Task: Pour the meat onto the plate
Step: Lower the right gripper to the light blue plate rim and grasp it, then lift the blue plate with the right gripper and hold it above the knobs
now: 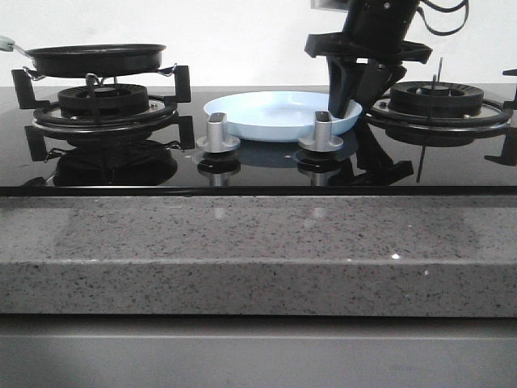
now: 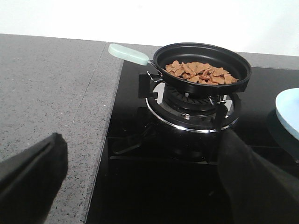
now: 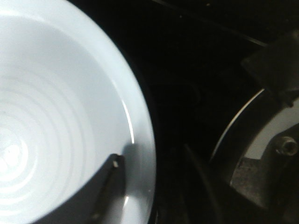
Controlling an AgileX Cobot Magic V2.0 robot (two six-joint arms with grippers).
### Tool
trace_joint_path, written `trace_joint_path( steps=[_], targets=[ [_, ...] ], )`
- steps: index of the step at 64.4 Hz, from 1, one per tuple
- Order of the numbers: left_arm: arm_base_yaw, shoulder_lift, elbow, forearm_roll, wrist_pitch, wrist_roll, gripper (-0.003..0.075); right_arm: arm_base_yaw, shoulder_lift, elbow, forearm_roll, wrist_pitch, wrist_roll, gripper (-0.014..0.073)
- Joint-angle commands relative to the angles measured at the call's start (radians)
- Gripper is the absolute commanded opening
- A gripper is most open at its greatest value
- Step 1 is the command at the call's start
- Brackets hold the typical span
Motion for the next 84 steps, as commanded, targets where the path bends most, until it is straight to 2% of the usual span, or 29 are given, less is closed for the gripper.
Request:
trace_joint_path(
  steps=[1,15,34,50,60,74,84],
  targets=[
    [0.001,0.004,-0.035,-0.002,-0.083,-0.008,0.0639,0.004,-0.060,-0.032,0.016,-0.005,-0.012,0.0202],
    [0.001,0.004,-0.035,-0.002,-0.083,-0.008,0.0639,0.004,-0.060,-0.041,0.016,0.015,-0.012,-0.0076],
    [0.001,0.004,-0.035,-0.002,-0.083,-0.008,0.0639,-0.003,-0.072,-0.150,0.016,0.089,-0.012,-0.0069],
    [0.001,0.004,-0.035,-0.002,-0.083,-0.008,0.0639,-0.007,-0.138,-0.152,0.021,0.099,0.000,-0.0069],
    [0.001,0.004,-0.035,-0.002,-0.083,-0.008,0.0639,-0.011,-0.190,-0.139,0.083,0.101,0.016,-0.0069],
    [0.001,0.004,-0.035,-0.002,-0.083,-0.008,0.0639,-0.009,-0.312,0.069,0.184,0.094,0.009,-0.0069],
    [0.001,0.004,-0.035,-0.002,-0.083,-0.008,0.0639,0.003,-0.423,0.295,0.193,-0.001,-0.032,-0.0069]
  ],
)
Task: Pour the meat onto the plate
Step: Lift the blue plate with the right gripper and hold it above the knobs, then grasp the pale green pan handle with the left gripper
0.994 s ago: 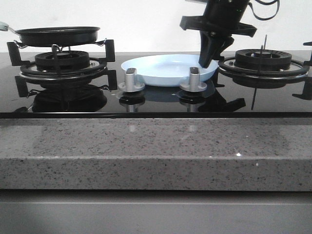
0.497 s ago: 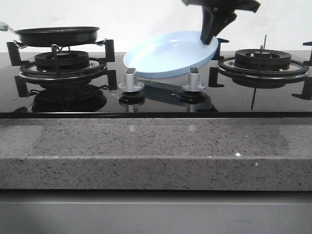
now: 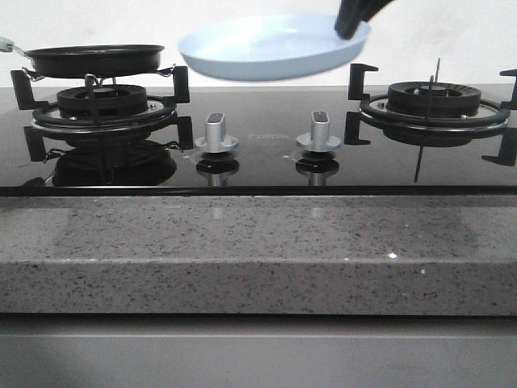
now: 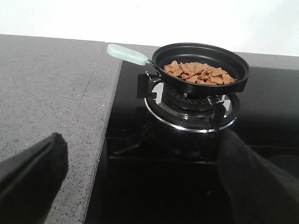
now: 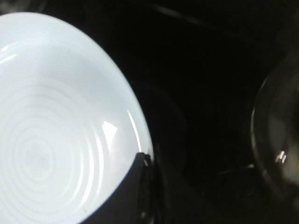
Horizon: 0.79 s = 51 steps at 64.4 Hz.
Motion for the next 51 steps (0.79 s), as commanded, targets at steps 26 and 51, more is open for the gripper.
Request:
trace_joint_path(
  steps=[26,51],
  targets=[
    [0.001,0.003,-0.035,-0.002,-0.082,-0.008,0.0639,0.023,-0.341,0.531,0.138,-0.376,-0.100,-0.0069],
    [0.001,0.010,-0.037,-0.088,-0.096,-0.008,0.0639,0.023,-0.338,0.532,0.165,-0.379,-0.100,-0.0069]
  ],
)
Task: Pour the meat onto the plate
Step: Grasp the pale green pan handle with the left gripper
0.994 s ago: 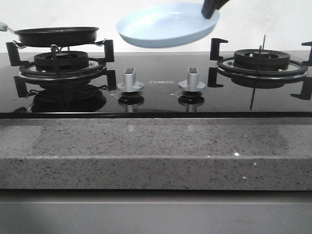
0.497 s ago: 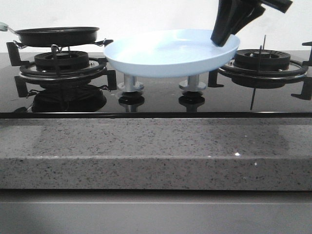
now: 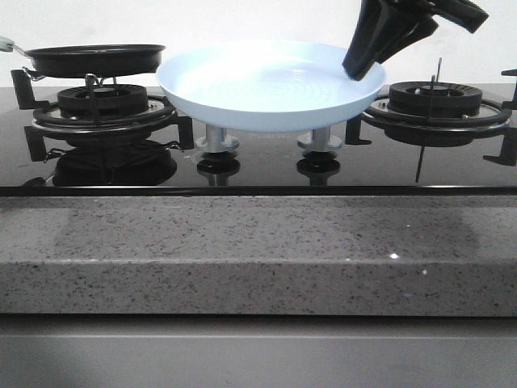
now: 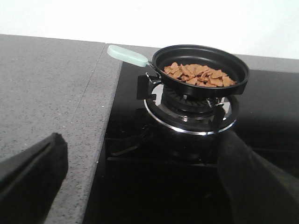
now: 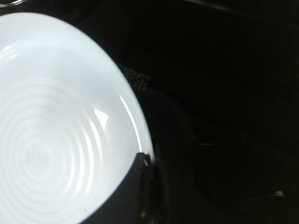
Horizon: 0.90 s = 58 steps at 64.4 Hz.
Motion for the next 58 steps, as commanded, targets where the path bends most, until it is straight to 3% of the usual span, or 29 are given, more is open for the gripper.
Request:
trace_joint_path(
  steps=[1,14,21,30,45,58],
  targets=[
    [0.001,0.013,-0.037,-0.079,-0.088,-0.008,0.0639,0.001,-0.053,-0.023,0.038,-0.041,-0.012,-0.0069],
    [0.051,0.157,-0.081,-0.288,-0.065,-0.011,0.0639,0.001,-0.046,-0.023,0.038,-0.041,-0.012,-0.0069],
    [0.135,0.283,-0.153,-0.403,-0.054,-0.011,0.0639,0.001,-0.046,-0.023,0.038,-0.040,-0.012,-0.0069],
    [0.236,0.464,-0.299,-0.501,0.054,0.006,0.0639,0.001,-0.046,-0.023,0.038,-0.040,-0.012,-0.0069],
    [0.268,0.726,-0.548,-0.851,0.297,0.289,0.0639,0.001,-0.046,-0.023,0.038,-0.040,-0.012,-0.0069],
    [0.268,0.906,-0.697,-0.996,0.364,0.315,0.0639,0.001,-0.046,-0.023,0.038,-0.040,-0.012,-0.0069]
  ],
)
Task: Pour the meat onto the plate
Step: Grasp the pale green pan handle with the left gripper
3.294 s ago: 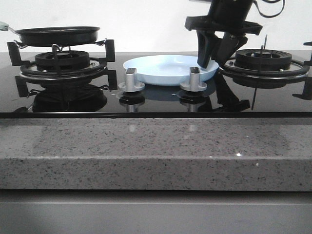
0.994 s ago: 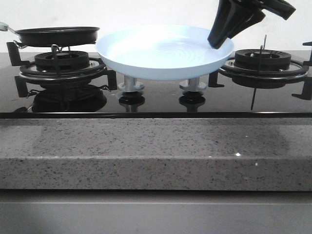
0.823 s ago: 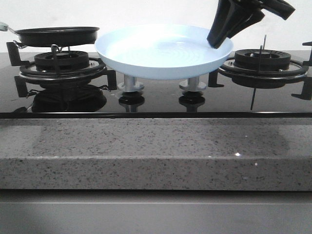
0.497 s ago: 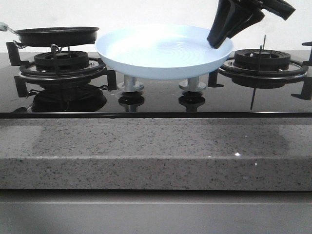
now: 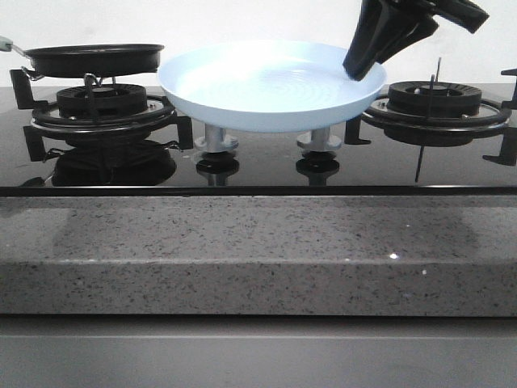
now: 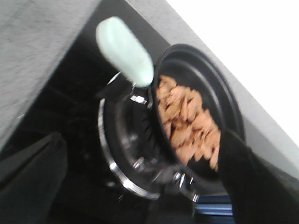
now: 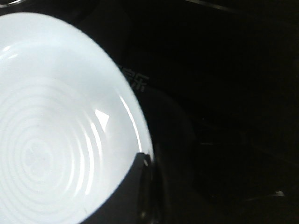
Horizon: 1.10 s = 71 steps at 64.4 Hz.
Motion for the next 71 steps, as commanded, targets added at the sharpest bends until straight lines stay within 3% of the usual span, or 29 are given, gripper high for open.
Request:
trace_joint_path(
  steps=[1,14,45,51,63,71],
  targets=[
    [0.002,0.043,-0.085,-0.104,0.016,0.015,0.0639,0.001,-0.046,-0.023,0.037,-0.040,-0.012,-0.0069],
    [0.002,0.191,-0.207,-0.231,0.069,0.015,0.0639,0.001,-0.046,-0.023,0.037,-0.040,-0.012,-0.0069],
    [0.002,0.237,-0.247,-0.241,-0.008,0.015,0.0627,0.001,-0.046,-0.023,0.037,-0.041,-0.012,-0.0069],
    [0.002,0.237,-0.247,-0.241,-0.020,0.015,0.0537,0.001,-0.046,-0.023,0.037,-0.041,-0.012,-0.0069],
    [0.002,0.237,-0.247,-0.241,-0.029,0.013,0.0234,0.001,-0.046,-0.023,0.037,-0.041,-0.012,-0.0069],
    [0.002,0.237,-0.247,-0.245,-0.033,0.011,0.0170,0.001,-0.046,-0.023,0.037,-0.041,-0.012,-0.0069]
  ],
)
